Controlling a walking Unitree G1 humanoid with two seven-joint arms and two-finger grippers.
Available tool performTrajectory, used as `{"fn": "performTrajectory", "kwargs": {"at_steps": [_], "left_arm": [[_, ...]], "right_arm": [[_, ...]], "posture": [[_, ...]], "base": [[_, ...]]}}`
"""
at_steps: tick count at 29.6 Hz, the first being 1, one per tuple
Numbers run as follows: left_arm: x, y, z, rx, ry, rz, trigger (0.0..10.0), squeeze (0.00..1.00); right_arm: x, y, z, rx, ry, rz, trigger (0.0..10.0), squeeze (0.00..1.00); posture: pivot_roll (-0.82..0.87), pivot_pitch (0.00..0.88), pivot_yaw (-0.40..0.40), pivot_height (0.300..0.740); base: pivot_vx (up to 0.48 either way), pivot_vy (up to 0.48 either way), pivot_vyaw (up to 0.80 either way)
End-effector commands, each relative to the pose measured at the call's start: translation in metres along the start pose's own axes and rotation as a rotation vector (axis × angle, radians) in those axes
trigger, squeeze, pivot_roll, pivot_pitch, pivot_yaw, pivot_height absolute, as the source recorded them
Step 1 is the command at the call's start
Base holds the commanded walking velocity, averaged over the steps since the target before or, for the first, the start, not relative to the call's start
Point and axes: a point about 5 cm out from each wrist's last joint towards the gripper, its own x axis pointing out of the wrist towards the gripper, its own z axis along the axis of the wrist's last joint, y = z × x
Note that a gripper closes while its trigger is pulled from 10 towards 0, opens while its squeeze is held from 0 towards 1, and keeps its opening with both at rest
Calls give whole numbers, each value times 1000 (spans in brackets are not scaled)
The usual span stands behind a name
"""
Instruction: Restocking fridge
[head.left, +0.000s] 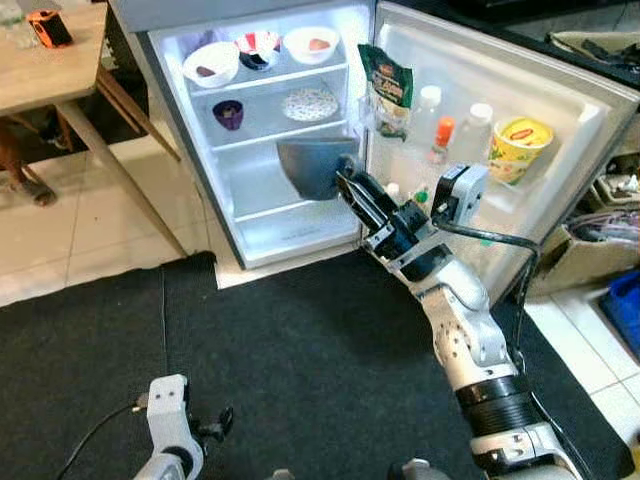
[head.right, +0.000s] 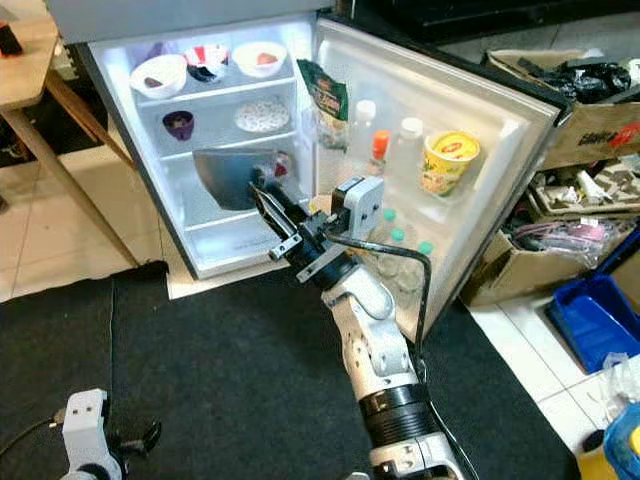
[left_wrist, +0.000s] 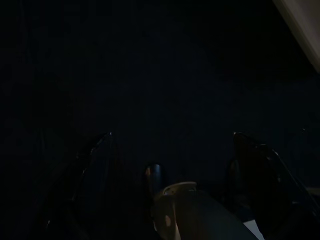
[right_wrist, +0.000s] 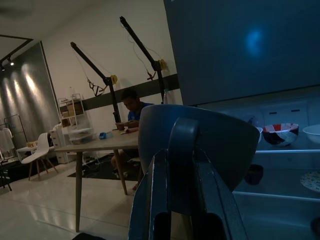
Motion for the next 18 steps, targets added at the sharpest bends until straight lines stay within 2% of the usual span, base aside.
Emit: {"fn": "performTrajectory", "kwargs": {"at_steps": [1, 18], "left_arm": [[-6, 3, -13, -26, 49, 2, 10000, 0], [-6, 0, -17, -53, 59, -14, 10000, 0]], "right_arm": [[0, 3, 0, 7, -3, 2, 10000, 0], [-3, -1, -4, 9, 30, -36, 10000, 0]], "posture": [[0, 140, 43, 740], [-3, 140, 43, 740]], "base": [[292, 0, 0], [343, 0, 0]]}}
